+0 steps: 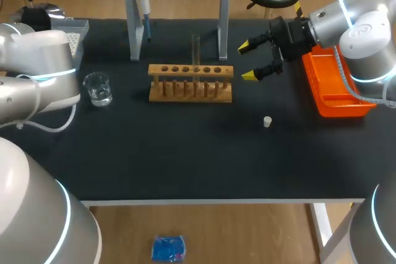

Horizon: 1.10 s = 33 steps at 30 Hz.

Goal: Invert the test tube, pick up the pipette, mount the tip to pipette, aspirate from beaker and dispense into the tube, eject the tip, return the pipette, and cap with the stopper.

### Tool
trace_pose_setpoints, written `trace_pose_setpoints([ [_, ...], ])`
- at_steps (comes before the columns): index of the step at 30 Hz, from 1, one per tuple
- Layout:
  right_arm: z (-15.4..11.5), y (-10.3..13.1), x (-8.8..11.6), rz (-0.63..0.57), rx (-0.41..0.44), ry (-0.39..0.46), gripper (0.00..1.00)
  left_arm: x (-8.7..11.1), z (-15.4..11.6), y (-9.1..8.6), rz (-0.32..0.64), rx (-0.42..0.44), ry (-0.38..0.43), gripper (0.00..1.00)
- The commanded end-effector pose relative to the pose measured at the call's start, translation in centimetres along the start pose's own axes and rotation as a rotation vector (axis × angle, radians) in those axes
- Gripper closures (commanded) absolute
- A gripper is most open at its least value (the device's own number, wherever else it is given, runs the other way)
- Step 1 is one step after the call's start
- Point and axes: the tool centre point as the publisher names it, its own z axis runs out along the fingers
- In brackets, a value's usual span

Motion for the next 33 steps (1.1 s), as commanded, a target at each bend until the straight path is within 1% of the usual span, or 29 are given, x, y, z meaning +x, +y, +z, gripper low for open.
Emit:
trace_pose_setpoints([
  [1, -0.14, 0.09, 0.02, 0.001, 0.004, 0.002, 0.00, 0.04, 0.29, -0.02, 0.001, -0.006, -0.003, 0.83],
  [11, -0.14, 0.09, 0.02, 0.001, 0.004, 0.002, 0.00, 0.11, 0.37, 0.06, 0.004, -0.013, -0.005, 0.87],
  [14, -0.14, 0.09, 0.02, 0.001, 0.004, 0.002, 0.00, 0.12, 0.39, 0.08, 0.006, -0.015, -0.007, 0.84],
  [15, -0.14, 0.09, 0.02, 0.001, 0.004, 0.002, 0.00, 0.13, 0.39, 0.09, 0.006, -0.016, -0.007, 0.84],
  [17, -0.14, 0.09, 0.02, 0.001, 0.004, 0.002, 0.00, 0.13, 0.40, 0.10, 0.007, -0.016, -0.008, 0.90],
  [18, -0.14, 0.09, 0.02, 0.001, 0.004, 0.002, 0.00, 0.12, 0.41, 0.10, 0.007, -0.016, -0.008, 0.99],
  [19, -0.14, 0.09, 0.02, 0.001, 0.004, 0.002, 0.00, 0.11, 0.42, 0.11, 0.007, -0.017, -0.009, 1.00],
  [33, -0.14, 0.09, 0.02, 0.001, 0.004, 0.002, 0.00, 0.13, 0.25, 0.07, 0.010, -0.017, -0.010, 1.00],
])
